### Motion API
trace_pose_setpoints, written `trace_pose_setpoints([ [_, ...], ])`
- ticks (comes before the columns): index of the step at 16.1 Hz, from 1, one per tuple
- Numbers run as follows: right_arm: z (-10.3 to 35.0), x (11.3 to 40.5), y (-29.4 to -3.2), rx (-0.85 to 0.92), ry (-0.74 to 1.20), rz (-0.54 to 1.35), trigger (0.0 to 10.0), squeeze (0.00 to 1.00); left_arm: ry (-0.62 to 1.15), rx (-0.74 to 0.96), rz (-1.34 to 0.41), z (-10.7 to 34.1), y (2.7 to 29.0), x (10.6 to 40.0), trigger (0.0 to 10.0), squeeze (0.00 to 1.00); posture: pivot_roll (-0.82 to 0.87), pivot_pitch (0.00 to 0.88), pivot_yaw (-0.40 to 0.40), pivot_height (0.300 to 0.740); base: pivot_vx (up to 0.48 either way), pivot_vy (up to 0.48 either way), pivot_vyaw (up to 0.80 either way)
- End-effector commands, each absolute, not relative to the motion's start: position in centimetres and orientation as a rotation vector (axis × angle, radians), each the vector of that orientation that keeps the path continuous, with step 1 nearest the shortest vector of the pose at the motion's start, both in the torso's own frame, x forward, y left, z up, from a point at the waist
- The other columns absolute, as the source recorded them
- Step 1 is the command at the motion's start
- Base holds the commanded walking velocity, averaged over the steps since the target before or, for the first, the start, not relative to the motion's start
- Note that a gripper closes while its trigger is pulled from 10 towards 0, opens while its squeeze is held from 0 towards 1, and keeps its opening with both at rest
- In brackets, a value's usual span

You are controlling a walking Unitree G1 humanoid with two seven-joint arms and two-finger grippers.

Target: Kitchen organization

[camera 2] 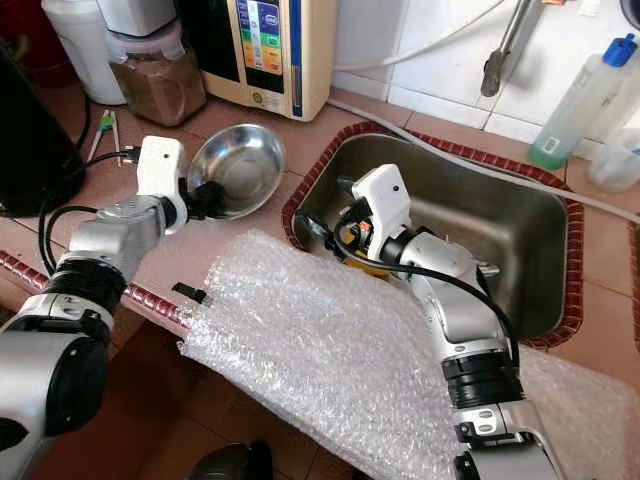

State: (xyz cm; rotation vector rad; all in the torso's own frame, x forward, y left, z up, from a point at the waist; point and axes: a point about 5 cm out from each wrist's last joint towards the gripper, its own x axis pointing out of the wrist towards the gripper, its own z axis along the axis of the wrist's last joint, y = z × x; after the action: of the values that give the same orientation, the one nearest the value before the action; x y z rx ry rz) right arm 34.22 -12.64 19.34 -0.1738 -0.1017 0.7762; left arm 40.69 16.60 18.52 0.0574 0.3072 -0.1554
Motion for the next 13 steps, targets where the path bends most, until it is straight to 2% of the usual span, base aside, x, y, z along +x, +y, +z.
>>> trace_pose_setpoints([
  [1,19.5,34.1,-12.3,-0.198,-0.105,0.808,10.0,0.44,0.345,0.03,-0.159,17.6,16.7,40.4,10.0,1.0,0.05,0.143,0.042,0.74,0.0,0.0,0.0],
  [7,18.2,32.8,-11.0,-0.208,-0.055,0.929,10.0,0.43,0.295,-0.091,-0.095,18.7,16.5,40.7,10.0,1.0,0.03,0.132,0.042,0.74,0.0,0.0,0.0],
  [10,17.9,33.4,-11.8,-0.226,-0.063,0.848,10.0,0.43,0.276,-0.085,-0.075,19.2,16.6,40.9,10.0,1.0,0.03,0.128,0.041,0.74,0.0,0.0,0.0],
  [11,18.3,33.9,-12.4,-0.197,-0.084,0.766,10.0,0.43,0.246,-0.08,-0.086,19.5,16.5,40.9,10.0,0.31,0.03,0.125,0.042,0.74,0.0,0.0,0.0],
  [12,18.4,34.0,-12.5,-0.184,-0.093,0.743,10.0,0.43,0.232,-0.065,-0.09,19.7,16.3,40.9,10.0,0.0,0.03,0.125,0.043,0.74,0.0,0.0,0.0],
  [13,18.5,34.0,-12.6,-0.17,-0.098,0.727,10.0,0.43,0.224,-0.06,-0.094,19.9,16.1,41.0,10.0,0.0,0.03,0.123,0.044,0.74,0.0,0.0,0.0],
])
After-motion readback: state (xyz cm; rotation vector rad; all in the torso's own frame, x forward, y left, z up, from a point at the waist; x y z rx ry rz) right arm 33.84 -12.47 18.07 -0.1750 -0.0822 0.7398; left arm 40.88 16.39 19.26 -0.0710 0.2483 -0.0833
